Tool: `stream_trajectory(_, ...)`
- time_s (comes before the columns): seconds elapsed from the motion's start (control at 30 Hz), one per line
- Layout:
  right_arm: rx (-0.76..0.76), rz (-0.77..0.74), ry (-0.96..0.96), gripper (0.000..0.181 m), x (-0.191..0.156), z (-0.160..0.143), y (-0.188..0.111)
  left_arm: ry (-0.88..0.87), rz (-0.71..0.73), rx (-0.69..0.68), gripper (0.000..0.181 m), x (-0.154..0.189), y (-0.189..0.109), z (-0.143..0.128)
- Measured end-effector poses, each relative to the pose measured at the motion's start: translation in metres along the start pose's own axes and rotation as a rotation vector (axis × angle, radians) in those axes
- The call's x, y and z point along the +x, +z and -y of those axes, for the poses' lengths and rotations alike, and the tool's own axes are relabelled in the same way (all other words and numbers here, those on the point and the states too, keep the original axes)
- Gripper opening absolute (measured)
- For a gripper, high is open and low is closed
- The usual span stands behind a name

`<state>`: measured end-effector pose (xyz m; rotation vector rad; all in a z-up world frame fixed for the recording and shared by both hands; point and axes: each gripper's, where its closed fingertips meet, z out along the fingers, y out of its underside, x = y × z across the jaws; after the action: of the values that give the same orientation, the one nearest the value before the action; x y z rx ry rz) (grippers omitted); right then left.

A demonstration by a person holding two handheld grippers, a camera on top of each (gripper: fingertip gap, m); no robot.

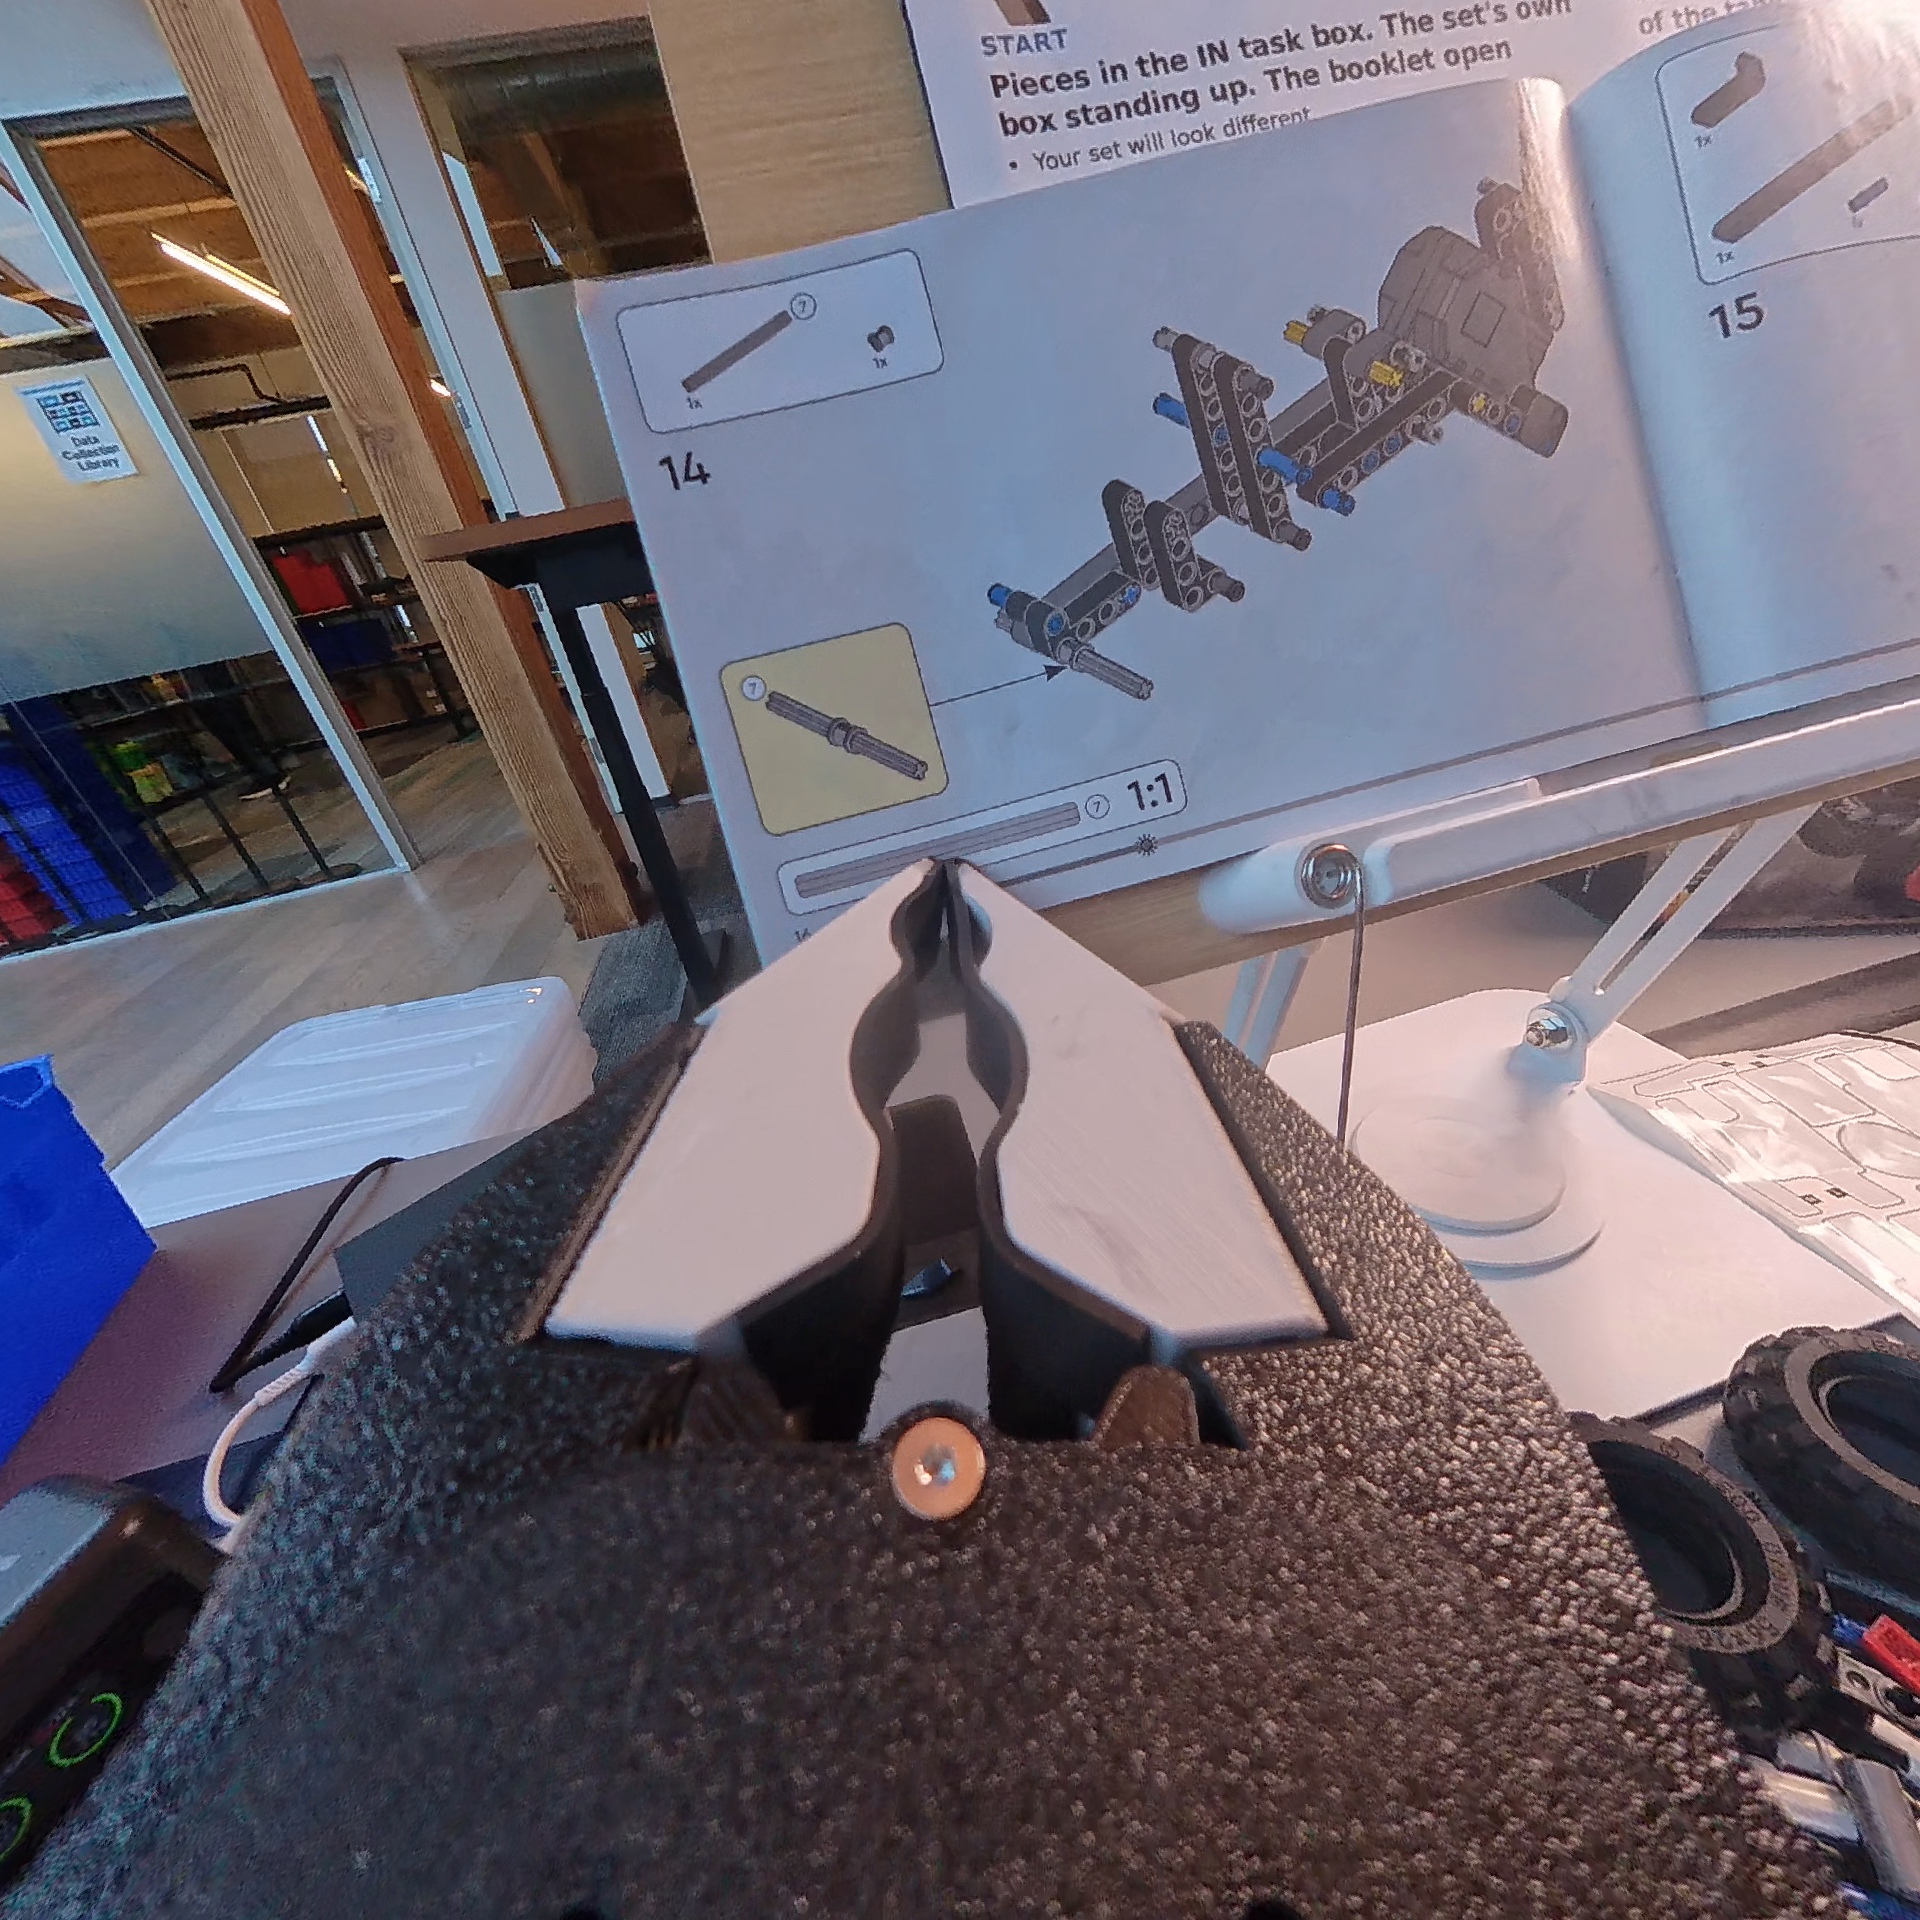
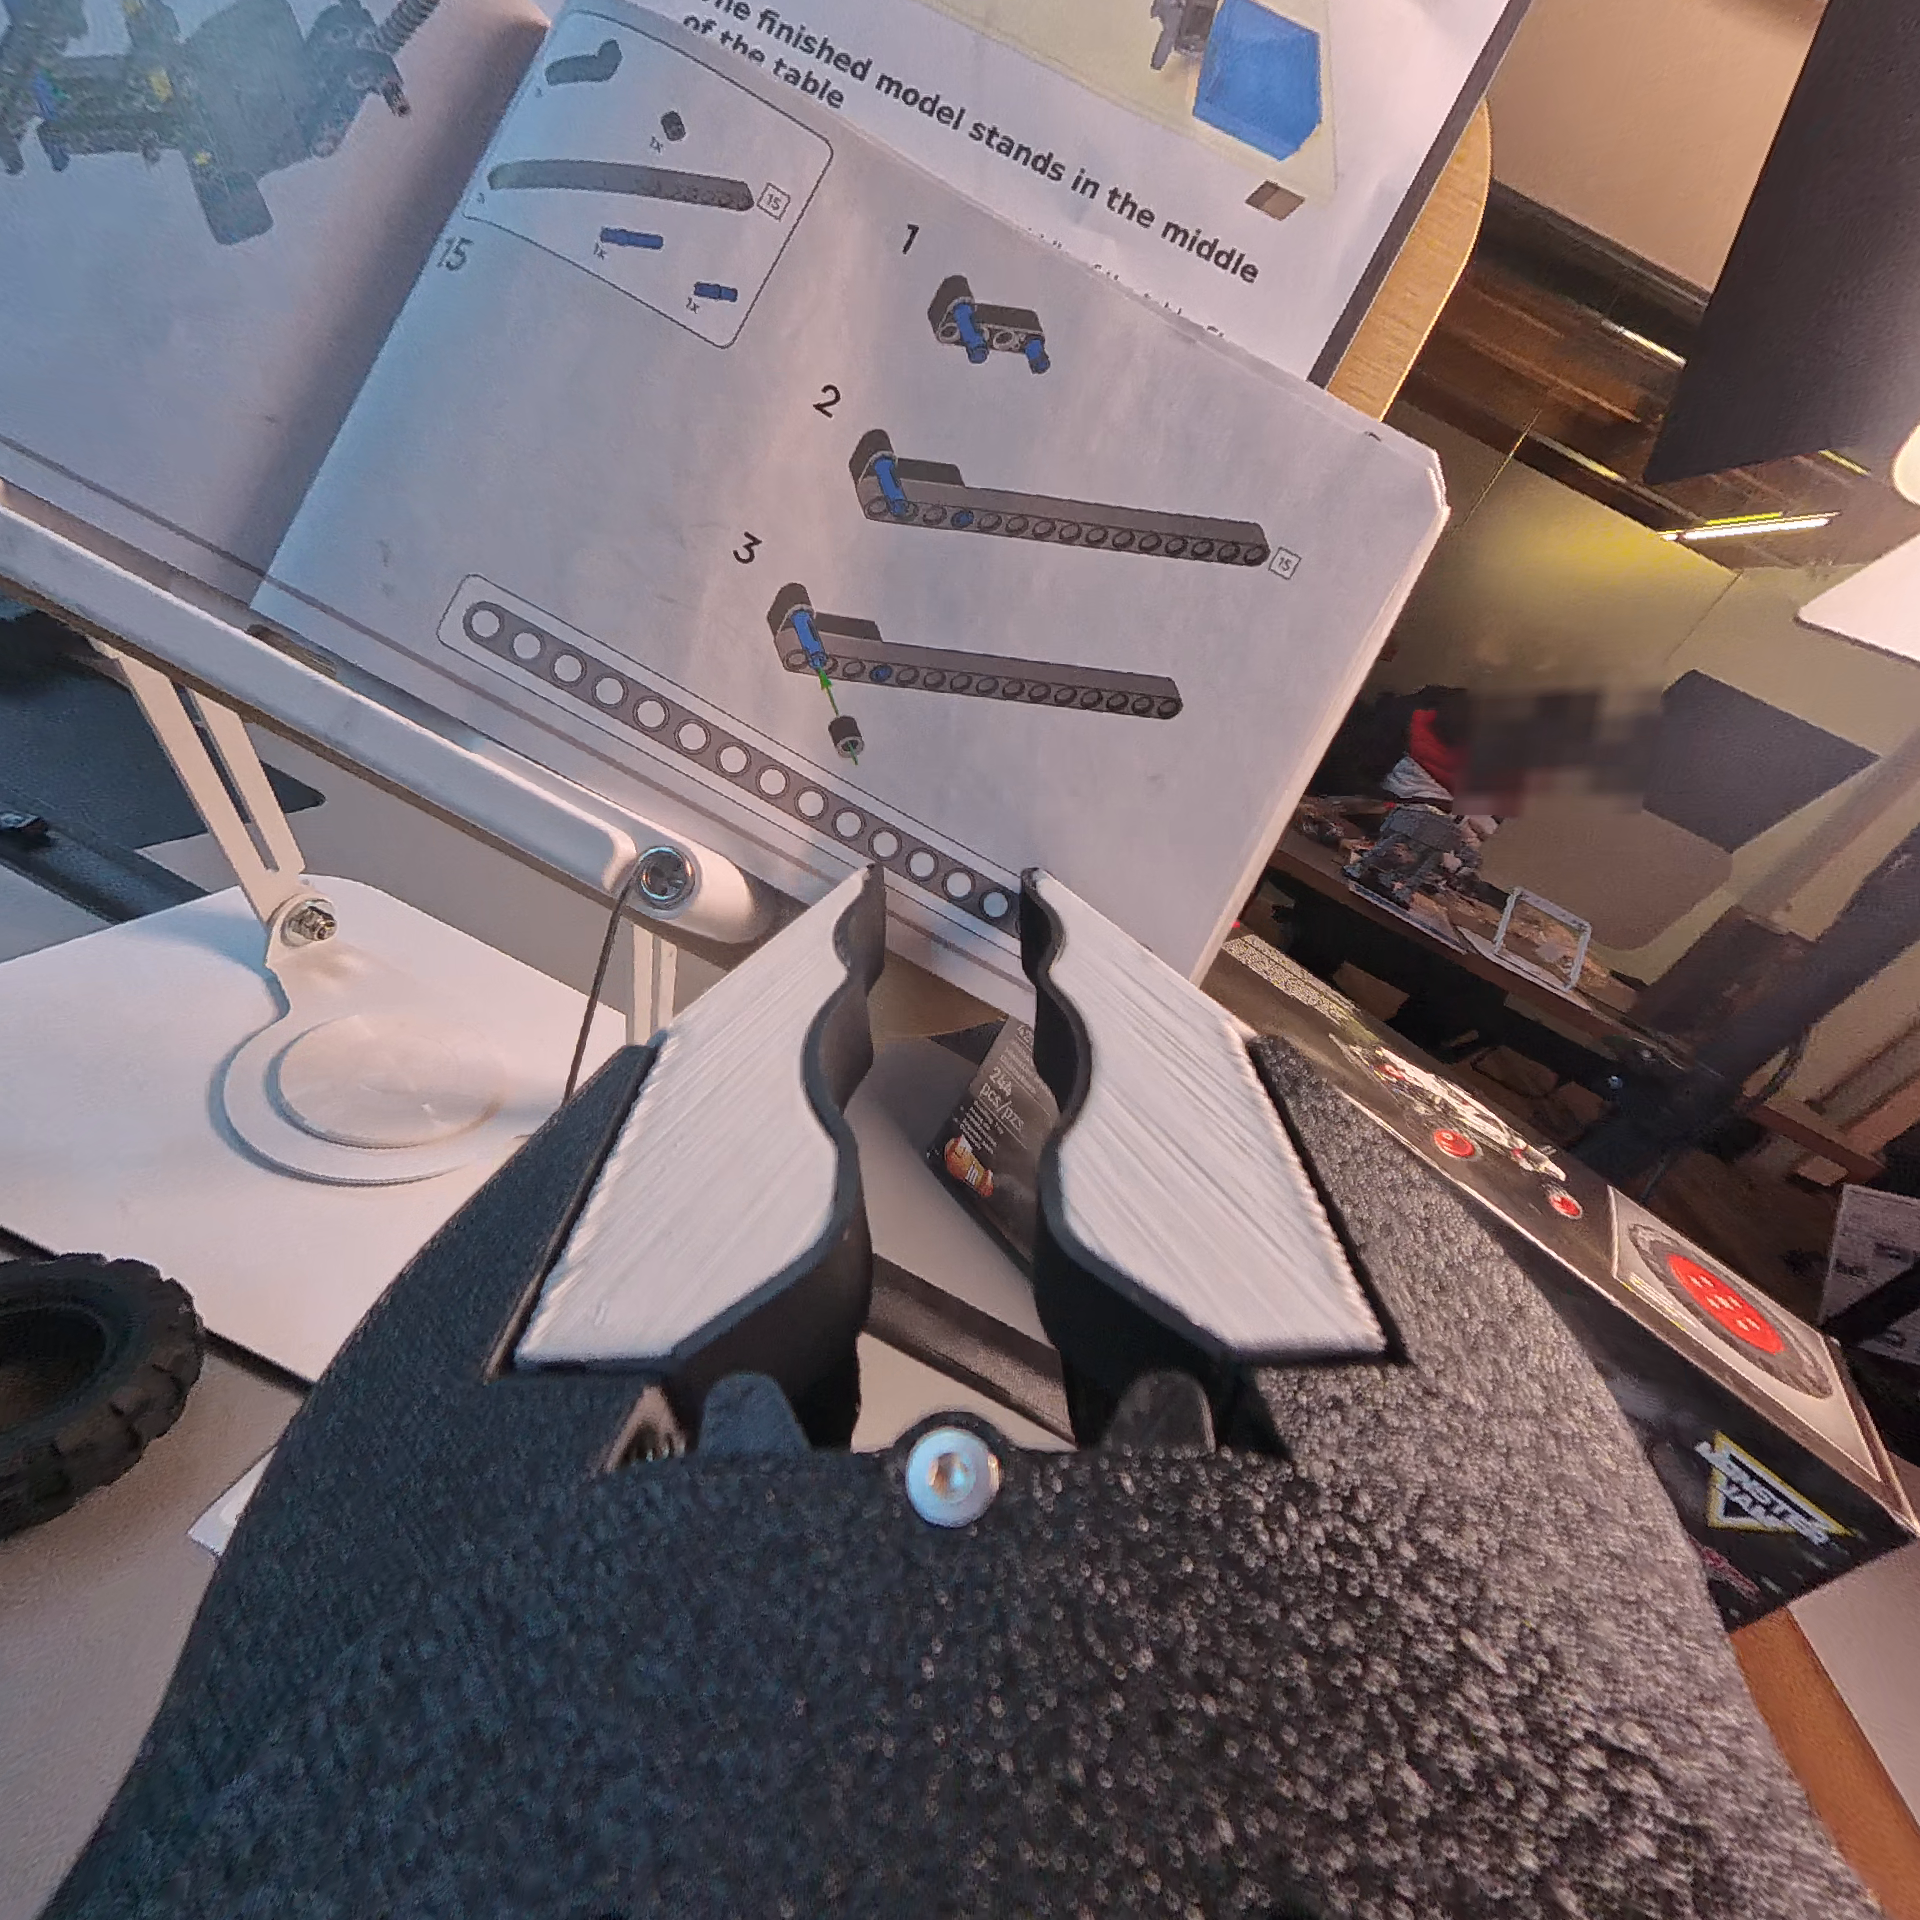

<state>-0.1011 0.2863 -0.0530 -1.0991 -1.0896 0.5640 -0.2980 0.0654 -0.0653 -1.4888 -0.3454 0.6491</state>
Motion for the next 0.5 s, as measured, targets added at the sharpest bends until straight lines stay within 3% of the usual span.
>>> stream_trajectory(0.17,-0.001,-0.020,0.046,0.031,0.010,-0.002,-0.006,-0.012,-0.001,-0.002,0.001,0.000,-0.001,-0.001)
stream_trajectory(0.27,0.001,-0.034,0.129,0.046,0.021,-0.006,-0.008,-0.038,-0.008,0.001,0.006,-0.002,-0.003,-0.001)
stream_trajectory(0.33,-0.025,-0.036,0.197,0.062,0.027,-0.014,-0.006,-0.060,-0.012,0.011,0.014,-0.005,-0.005,0.001)
stream_trajectory(0.5,-0.032,0.028,0.360,0.069,0.029,-0.022,-0.002,-0.175,-0.023,0.052,0.040,-0.021,-0.006,0.006)
